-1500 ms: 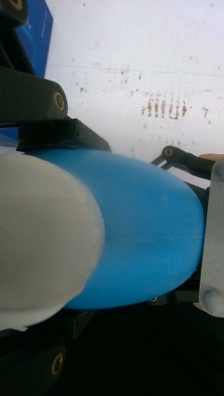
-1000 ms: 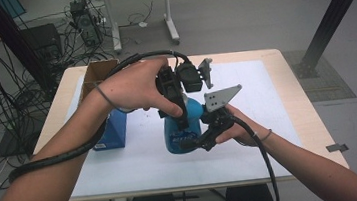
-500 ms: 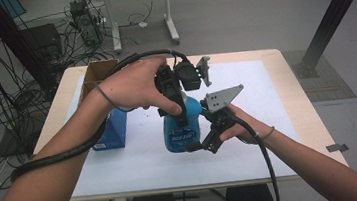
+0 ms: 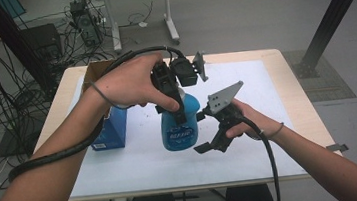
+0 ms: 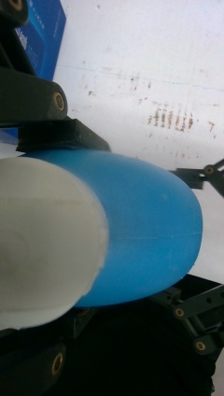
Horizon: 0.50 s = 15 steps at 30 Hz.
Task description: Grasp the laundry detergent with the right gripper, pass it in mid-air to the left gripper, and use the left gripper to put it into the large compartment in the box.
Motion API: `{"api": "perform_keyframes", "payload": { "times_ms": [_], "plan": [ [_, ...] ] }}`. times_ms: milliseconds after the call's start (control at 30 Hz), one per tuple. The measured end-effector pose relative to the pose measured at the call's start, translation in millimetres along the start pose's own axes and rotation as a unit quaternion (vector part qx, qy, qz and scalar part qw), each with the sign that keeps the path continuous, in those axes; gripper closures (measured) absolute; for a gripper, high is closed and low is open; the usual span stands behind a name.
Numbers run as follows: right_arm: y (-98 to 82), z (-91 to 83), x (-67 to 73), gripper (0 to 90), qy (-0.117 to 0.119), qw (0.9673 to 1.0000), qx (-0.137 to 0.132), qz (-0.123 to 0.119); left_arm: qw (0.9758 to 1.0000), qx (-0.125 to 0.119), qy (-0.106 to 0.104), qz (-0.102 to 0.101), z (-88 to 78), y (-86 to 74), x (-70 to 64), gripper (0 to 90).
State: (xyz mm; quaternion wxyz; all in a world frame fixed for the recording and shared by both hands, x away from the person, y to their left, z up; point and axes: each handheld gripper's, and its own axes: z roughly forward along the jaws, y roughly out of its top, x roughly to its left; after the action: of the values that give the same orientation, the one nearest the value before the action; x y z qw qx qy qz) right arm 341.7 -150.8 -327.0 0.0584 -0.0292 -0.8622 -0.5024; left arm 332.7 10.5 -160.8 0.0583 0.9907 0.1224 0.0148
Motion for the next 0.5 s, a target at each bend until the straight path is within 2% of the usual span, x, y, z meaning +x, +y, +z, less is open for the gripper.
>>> {"api": "perform_keyframes", "payload": {
  "times_ms": [133,233,300,333,367,433,467,500],
  "plan": [
    [-2.5,-7.9,-1.1,5.7,-0.003,0.9992,0.04,0.006,1.0,0.001,0.0,0.0,1.3,-0.4,0.0,37.6],
    [-4.3,-14.0,-2.6,6.2,-0.002,0.9971,0.076,0.009,1.0,-0.001,0.0,-0.004,0.9,-0.9,-0.3,37.6],
    [-6.5,-20.5,-3.2,6.3,-0.007,0.9943,0.105,0.012,1.0,0.003,-0.002,-0.001,0.1,-1.5,0.0,37.6],
    [-9.1,-26.3,-3.4,6.2,-0.013,0.9914,0.129,0.016,1.0,0.0,-0.002,-0.002,-1.2,-1.9,0.0,37.6],
    [-9.1,-26.3,-3.4,6.2,-0.013,0.9914,0.129,0.016,1.0,0.0,-0.002,-0.002,-1.2,-1.9,0.0,37.6],
    [-12.5,-33.8,-3.9,6.3,-0.021,0.9868,0.16,0.018,1.0,0.0,-0.003,-0.005,-1.5,-2.4,-0.2,37.6],
    [-16.1,-41.4,-4.7,6.3,-0.03,0.9821,0.184,0.023,1.0,0.001,-0.002,-0.003,-1.8,-2.7,0.2,37.6],
    [-16.1,-41.4,-4.7,6.3,-0.03,0.9821,0.184,0.023,1.0,-0.001,-0.003,-0.008,-1.7,-3.3,-0.1,37.6]
  ]
}}
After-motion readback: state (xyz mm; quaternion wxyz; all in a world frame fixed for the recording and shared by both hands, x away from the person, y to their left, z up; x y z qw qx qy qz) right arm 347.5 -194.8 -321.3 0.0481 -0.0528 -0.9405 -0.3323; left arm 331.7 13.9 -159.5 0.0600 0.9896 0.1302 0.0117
